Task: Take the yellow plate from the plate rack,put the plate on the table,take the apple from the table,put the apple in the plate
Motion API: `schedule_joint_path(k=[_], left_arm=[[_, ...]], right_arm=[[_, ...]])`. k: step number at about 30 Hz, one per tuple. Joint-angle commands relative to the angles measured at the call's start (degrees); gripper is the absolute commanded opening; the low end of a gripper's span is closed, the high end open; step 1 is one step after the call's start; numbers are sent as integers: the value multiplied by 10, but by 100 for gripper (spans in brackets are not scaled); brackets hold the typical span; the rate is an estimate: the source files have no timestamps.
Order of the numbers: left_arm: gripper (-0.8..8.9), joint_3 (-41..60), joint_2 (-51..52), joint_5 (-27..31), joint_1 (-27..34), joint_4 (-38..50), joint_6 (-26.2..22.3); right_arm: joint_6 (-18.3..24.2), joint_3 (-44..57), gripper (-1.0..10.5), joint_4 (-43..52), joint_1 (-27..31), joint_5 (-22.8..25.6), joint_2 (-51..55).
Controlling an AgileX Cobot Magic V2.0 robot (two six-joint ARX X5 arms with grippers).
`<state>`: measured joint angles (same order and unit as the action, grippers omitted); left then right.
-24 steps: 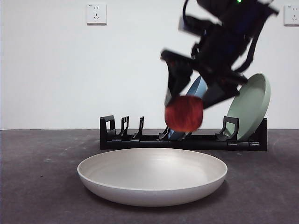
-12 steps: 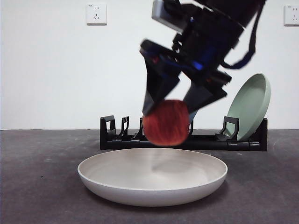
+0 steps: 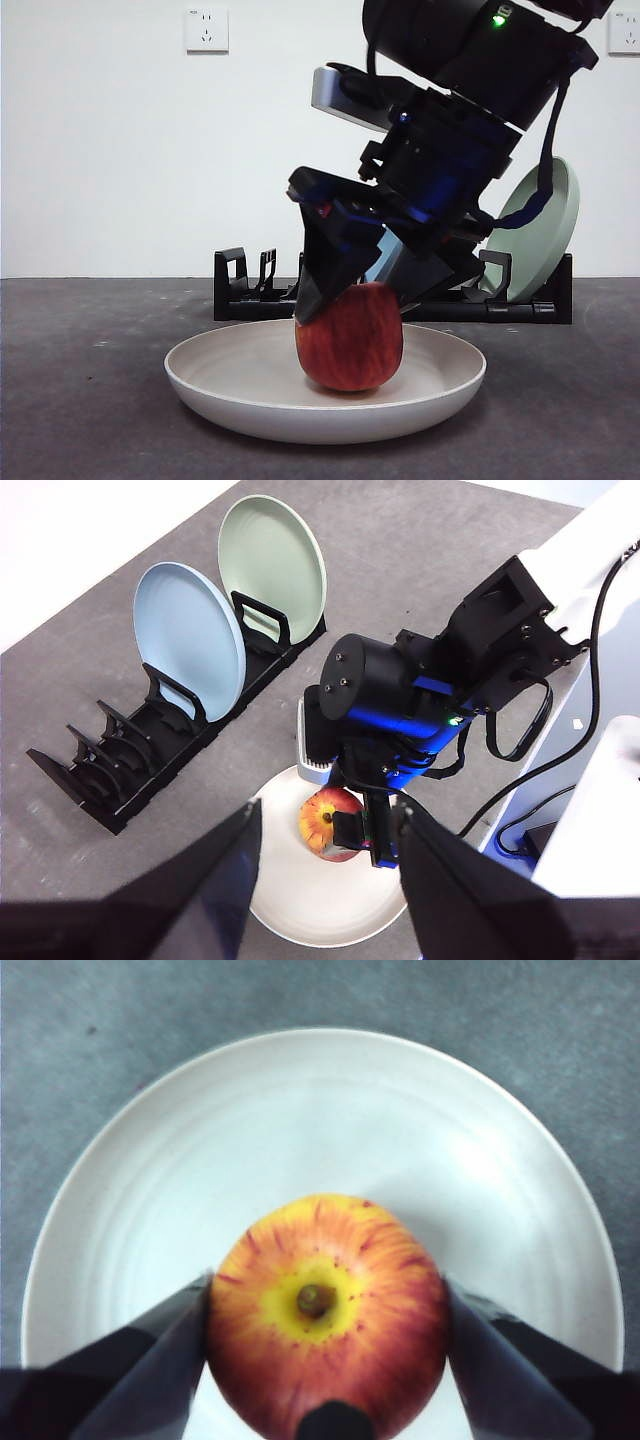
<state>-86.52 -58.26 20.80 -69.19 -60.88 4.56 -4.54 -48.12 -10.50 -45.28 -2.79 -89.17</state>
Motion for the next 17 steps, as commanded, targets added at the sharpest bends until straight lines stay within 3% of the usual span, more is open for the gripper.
schedule_joint_path(k=[1,6,14,17], left_arm=[[217,2,1,1,-1,-4,4],[217,2,1,1,-1,-5,4],[217,2,1,1,-1,-5,4],[217,2,1,1,-1,-5,4]], right_arm=[[-6,11,113,-6,-11,2,-11],[-10,11,398,-3,-11,1,4],[-10,10,543,-3,-9,1,58],[-9,10,545,-4,-9,1,93]])
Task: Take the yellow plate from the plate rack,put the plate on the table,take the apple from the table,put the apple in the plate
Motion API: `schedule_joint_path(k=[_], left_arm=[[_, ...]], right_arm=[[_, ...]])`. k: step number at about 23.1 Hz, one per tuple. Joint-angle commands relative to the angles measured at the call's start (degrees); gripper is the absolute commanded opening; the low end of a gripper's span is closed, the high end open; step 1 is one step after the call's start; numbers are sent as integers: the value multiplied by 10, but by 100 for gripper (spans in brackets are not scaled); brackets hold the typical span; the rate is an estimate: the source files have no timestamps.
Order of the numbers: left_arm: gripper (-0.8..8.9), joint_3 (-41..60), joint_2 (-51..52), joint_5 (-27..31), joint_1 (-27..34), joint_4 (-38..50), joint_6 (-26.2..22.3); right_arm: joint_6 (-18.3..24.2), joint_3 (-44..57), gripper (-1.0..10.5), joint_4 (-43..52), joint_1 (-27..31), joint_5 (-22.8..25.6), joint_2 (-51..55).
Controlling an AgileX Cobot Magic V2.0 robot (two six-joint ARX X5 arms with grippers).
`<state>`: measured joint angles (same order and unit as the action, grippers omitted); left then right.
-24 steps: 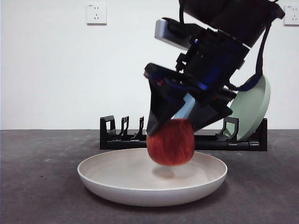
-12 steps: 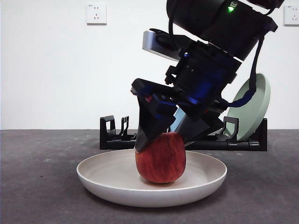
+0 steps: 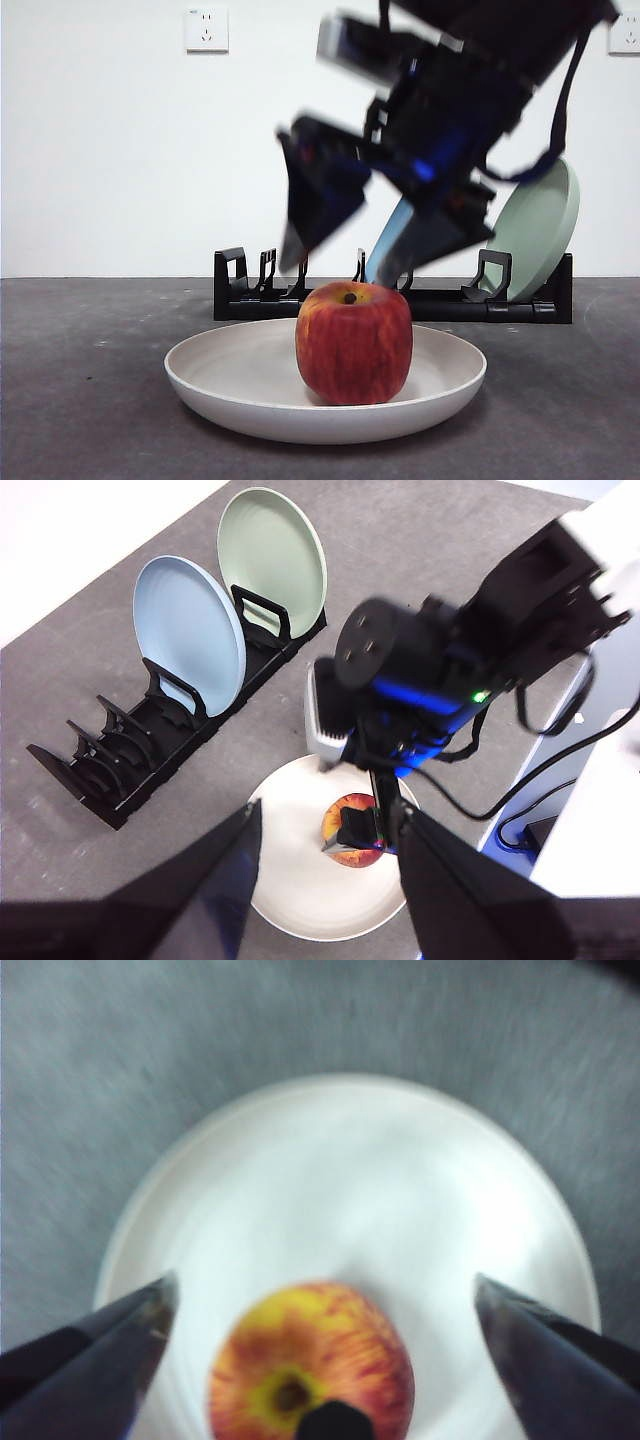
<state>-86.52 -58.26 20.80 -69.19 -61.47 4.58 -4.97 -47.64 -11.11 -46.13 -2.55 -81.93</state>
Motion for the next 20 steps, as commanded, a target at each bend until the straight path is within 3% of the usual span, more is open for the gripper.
schedule_joint_path(k=[1,5,11,14,20], left_arm=[[217,2,1,1,-1,0,4],[217,2,1,1,-1,-4,4],[217,2,1,-2,-1,-33,4],[217,2,1,-7,-1,-47,9],[217,2,1,-74,-1,-61,19]], right_arm=[[-5,5,545,-1,-1,-1,34],[-6,3,540,-43,-1,-2,102],[-5,-29,539,-232,-1,-12,223],[-5,-43,535,-334,-1,-43,278],[-6,-50,531,-482,-1,-128,357]])
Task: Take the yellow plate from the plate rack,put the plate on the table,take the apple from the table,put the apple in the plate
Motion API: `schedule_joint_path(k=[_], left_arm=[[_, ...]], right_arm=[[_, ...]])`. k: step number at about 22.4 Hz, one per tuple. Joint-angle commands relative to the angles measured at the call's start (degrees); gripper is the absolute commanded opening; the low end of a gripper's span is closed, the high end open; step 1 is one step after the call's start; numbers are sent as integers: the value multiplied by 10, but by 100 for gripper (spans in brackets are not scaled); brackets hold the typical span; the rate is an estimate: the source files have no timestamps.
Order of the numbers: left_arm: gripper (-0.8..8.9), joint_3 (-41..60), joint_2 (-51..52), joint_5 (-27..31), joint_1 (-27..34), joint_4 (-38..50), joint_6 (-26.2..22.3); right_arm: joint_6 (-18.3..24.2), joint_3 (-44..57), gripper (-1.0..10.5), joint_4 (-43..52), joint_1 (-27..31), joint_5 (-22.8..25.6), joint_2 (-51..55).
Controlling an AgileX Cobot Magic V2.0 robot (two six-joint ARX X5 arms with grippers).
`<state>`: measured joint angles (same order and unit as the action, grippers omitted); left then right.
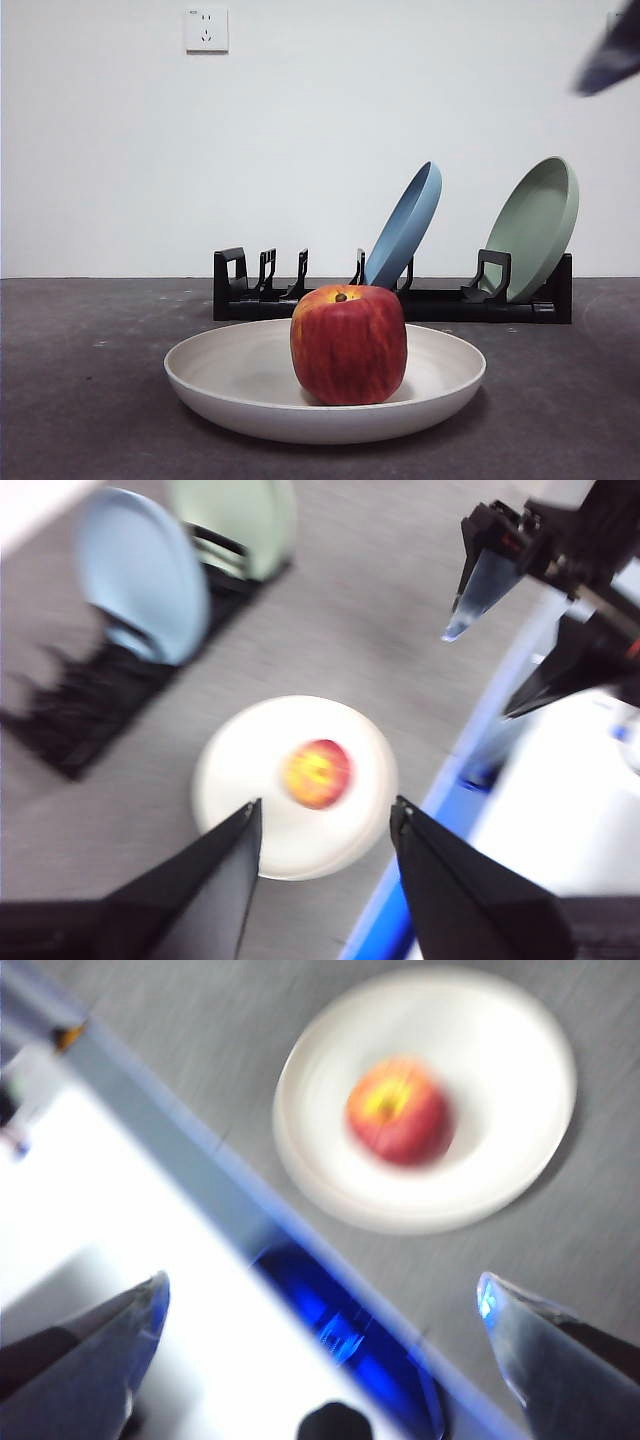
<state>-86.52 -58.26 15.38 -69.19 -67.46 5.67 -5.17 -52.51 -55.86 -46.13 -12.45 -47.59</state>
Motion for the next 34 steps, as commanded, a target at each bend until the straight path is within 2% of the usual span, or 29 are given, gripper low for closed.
schedule_joint_path(k=[1,2,3,5,6,10,31,34], left_arm=[[215,2,1,-32,-1,-2,8],[207,2,1,-40,-1,-4,8],[155,2,1,-46,-1,-6,8],[-27,2,0,-54,-1,-12,8],[-3,2,0,-54,-1,-15,10],[-8,2,0,-52,-1,-25,21],[-4,2,1,-49,0,-24,19],[-3,2,5,-17,19,14,-35]], right_arm=[[-4,-2,527,-57,-1,-44,23],[-5,-2,496,-71,-1,-52,29],[-5,-2,408,-86,-1,-58,35],[-5,-2,130,-102,-1,-56,43],[-4,-2,-19,-105,-1,-56,45],[-4,-2,-2,-93,-1,-52,50],[-3,-2,1,-89,-1,-52,50],[-3,-2,1,-89,-1,-52,50]])
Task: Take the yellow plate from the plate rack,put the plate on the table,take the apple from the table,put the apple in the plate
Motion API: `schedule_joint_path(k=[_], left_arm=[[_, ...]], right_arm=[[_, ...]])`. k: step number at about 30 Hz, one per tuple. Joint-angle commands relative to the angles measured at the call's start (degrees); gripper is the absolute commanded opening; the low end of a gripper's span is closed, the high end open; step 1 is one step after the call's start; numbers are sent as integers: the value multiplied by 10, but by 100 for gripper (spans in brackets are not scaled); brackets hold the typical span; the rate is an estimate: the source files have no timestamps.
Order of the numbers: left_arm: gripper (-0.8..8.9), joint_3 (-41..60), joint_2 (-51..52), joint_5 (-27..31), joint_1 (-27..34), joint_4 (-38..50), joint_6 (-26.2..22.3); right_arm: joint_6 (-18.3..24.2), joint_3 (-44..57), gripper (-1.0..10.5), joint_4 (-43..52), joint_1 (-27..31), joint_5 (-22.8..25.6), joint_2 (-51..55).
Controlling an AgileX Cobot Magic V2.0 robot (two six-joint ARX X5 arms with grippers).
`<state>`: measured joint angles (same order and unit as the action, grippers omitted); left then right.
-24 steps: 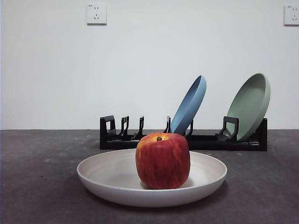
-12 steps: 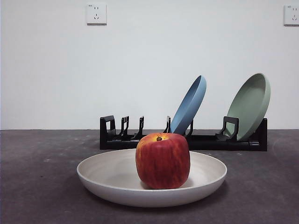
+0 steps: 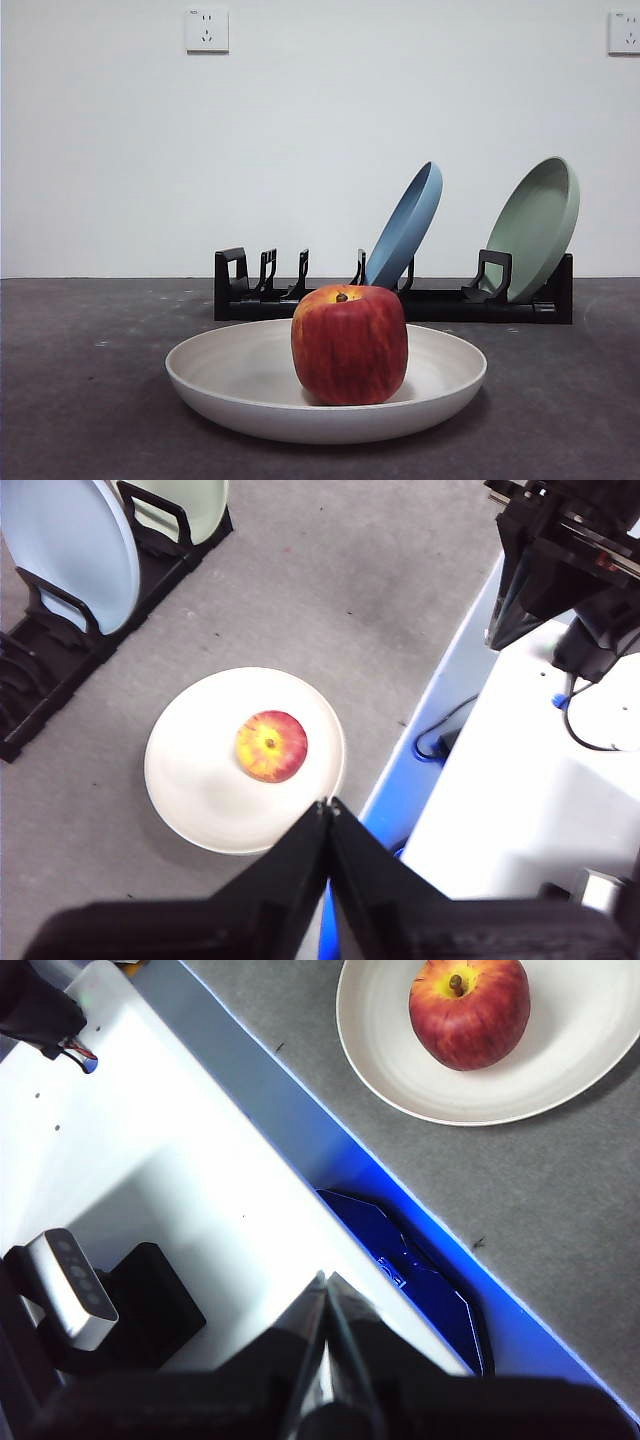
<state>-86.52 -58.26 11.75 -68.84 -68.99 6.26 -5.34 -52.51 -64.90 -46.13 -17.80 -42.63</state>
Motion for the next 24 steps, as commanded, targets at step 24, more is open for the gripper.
schedule_joint_path(k=[24], left_arm=[[-3,528,427,-146,670,518,-153]], right_arm=[[-2,-2,1,1,-1,1,1]])
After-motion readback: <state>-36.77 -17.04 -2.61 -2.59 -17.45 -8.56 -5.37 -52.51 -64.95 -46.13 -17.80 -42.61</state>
